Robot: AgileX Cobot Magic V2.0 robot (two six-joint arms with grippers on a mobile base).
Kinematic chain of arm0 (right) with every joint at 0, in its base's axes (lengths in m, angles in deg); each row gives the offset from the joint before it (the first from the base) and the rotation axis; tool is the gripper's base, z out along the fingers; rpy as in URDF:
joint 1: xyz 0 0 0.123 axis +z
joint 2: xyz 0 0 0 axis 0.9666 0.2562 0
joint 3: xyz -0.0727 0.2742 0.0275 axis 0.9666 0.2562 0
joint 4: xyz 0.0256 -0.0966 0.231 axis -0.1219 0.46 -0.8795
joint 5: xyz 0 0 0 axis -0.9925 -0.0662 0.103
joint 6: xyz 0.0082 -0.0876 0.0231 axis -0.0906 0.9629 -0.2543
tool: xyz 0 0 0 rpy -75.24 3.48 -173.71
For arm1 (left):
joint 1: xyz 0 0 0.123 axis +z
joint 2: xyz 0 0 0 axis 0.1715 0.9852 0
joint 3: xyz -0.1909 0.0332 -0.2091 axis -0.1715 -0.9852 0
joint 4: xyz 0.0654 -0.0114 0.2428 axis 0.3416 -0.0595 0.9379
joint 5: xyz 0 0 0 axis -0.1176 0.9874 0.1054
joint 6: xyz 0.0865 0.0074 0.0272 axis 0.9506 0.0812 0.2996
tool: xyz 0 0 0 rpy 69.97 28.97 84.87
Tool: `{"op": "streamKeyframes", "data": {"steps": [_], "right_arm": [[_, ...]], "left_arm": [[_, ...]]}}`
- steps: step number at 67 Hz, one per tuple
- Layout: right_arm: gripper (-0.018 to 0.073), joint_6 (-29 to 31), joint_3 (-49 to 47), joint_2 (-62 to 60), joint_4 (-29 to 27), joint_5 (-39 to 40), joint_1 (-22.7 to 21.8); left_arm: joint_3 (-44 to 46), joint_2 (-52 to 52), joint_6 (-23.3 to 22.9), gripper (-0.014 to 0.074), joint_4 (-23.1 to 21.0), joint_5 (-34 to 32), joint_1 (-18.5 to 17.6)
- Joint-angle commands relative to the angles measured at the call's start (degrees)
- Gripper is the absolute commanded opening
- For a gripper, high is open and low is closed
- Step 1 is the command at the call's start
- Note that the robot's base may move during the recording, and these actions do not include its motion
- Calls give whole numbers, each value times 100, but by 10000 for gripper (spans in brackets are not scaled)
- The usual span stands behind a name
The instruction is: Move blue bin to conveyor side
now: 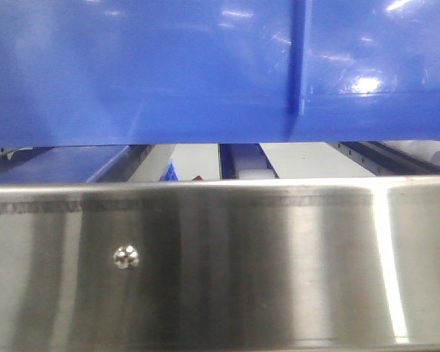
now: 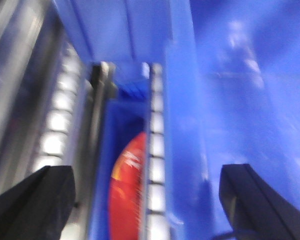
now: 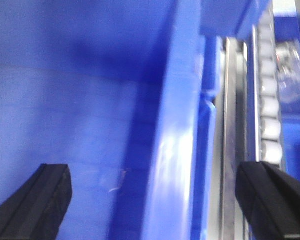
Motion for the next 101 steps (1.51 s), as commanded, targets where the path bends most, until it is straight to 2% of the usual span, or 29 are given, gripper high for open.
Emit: {"op": "streamKeyframes", "data": {"steps": [1,8,18,51,67,78,101], "right_arm": [[549,-29,10,38,94,80,13],[549,-29,96,94,114,80,-23],[549,-29,265,158,114,80,-36],[549,-143,304,158,114,80,-36],[549,-179,304,158,114,80,-36],[549,-179,304,158,114,80,-36],[549,-179,304,158,114,80,-36]], "left_arm": [[-30,12,59,483,-113,-56,32],[-30,94,59,483,-143,-107,32],[-30,345,211,483,-484,-110,32],[-18,431,211,483,-320,-256,32],[165,598,211,483,-391,-232,32],[165,758,327,483,-769,-270,32],[165,960,337,483,-770,-456,32]]}}
